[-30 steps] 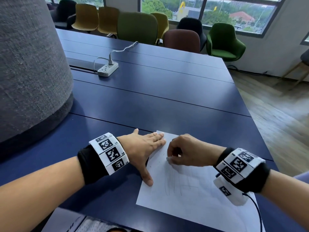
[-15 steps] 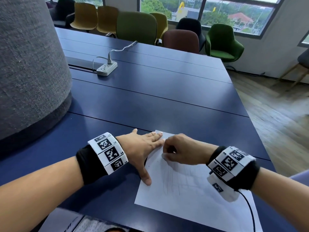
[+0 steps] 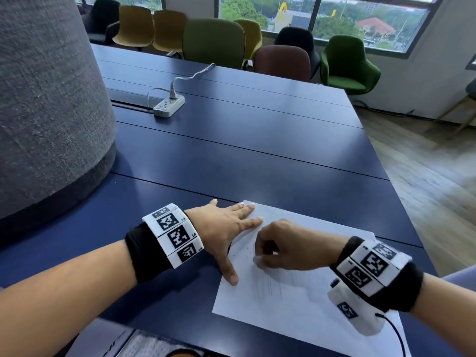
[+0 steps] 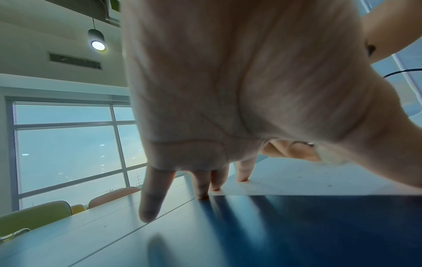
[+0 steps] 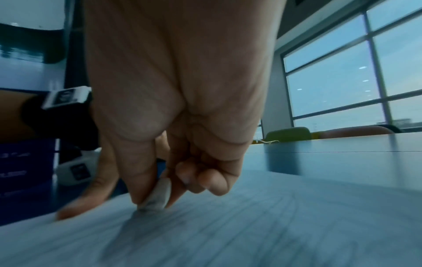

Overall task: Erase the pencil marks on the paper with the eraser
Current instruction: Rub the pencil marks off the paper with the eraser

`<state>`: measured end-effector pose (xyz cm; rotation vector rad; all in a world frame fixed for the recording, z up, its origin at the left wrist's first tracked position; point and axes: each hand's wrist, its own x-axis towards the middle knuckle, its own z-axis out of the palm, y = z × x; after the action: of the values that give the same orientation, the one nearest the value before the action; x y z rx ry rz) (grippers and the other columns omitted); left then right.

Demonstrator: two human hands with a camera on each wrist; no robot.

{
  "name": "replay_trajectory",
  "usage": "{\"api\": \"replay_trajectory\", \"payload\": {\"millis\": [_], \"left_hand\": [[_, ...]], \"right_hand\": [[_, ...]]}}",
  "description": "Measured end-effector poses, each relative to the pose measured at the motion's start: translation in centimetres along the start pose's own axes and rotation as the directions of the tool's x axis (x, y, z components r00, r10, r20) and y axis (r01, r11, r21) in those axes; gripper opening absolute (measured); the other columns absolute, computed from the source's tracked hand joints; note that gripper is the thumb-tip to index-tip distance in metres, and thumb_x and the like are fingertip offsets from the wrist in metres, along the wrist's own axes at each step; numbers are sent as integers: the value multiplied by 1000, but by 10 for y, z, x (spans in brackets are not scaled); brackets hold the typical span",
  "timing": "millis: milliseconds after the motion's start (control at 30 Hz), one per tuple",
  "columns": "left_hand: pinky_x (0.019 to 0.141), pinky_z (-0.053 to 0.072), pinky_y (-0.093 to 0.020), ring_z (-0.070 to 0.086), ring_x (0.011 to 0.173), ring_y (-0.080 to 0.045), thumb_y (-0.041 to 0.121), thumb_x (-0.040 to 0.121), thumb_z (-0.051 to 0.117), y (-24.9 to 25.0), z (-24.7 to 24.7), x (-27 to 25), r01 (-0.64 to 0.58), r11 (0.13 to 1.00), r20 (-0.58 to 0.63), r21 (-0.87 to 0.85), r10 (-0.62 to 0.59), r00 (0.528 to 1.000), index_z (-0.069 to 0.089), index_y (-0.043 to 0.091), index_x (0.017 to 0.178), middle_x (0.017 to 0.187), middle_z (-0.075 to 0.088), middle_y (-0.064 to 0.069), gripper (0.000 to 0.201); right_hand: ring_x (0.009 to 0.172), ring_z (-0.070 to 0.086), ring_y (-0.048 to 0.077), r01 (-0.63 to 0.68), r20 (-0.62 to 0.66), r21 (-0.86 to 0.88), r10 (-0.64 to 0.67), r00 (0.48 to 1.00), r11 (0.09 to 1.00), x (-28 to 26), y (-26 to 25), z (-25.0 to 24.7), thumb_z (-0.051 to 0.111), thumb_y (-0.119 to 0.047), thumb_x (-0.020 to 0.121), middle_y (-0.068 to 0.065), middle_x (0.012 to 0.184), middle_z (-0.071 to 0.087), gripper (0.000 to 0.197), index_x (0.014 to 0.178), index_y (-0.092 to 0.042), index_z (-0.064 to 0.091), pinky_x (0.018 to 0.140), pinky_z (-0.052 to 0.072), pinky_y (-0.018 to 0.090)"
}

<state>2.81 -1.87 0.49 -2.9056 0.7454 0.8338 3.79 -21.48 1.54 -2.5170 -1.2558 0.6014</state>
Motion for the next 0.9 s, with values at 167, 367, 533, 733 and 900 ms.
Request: {"api": "replay_trajectory", "payload": {"millis": [167,367,533,733,900], "left_hand": [[117,-3,-60,-23,146,-7,73,57,78,2,-2,-1,12,1000,7,1,-12,1000,-12,36,154,162,-22,7,138],[116,-1,-63,-22,146,-7,74,56,77,1,-2,-1,12,1000,13,10,-12,1000,-12,36,154,162,-22,7,138],[116,-2,-64,-22,146,-7,73,56,77,1,-2,-1,13,1000,10,-5,-13,1000,-12,36,154,162,-22,7,138],[116,-1,-63,-21,146,-7,73,56,77,2,-2,-2,12,1000,10,-1,-12,1000,-12,35,154,162,-22,7,138],[115,-1,-64,-21,147,-7,74,55,77,1,0,-1,10,1000,-5,-9,-10,1000,-11,36,154,162,-21,7,138]], "right_hand": [[57,51,0,-79,-128,21,81,988,997,5,15,-7,65,-27,88,-9,69,60,14,79,-16,66,57,35,8],[58,49,1,25,63,15,-26,998,1000,-6,-7,3,65,-29,89,-12,72,57,12,84,-17,66,59,37,10],[56,49,2,-26,-26,49,27,999,998,-7,0,2,65,-28,89,-12,66,56,14,84,-15,67,57,35,10],[57,49,1,8,57,56,-12,998,998,-10,-9,2,66,-28,89,-13,69,57,13,87,-15,68,59,36,10],[58,50,3,37,111,104,-49,993,994,-16,-13,9,65,-28,89,-12,71,59,10,87,-18,67,60,38,9]]}}
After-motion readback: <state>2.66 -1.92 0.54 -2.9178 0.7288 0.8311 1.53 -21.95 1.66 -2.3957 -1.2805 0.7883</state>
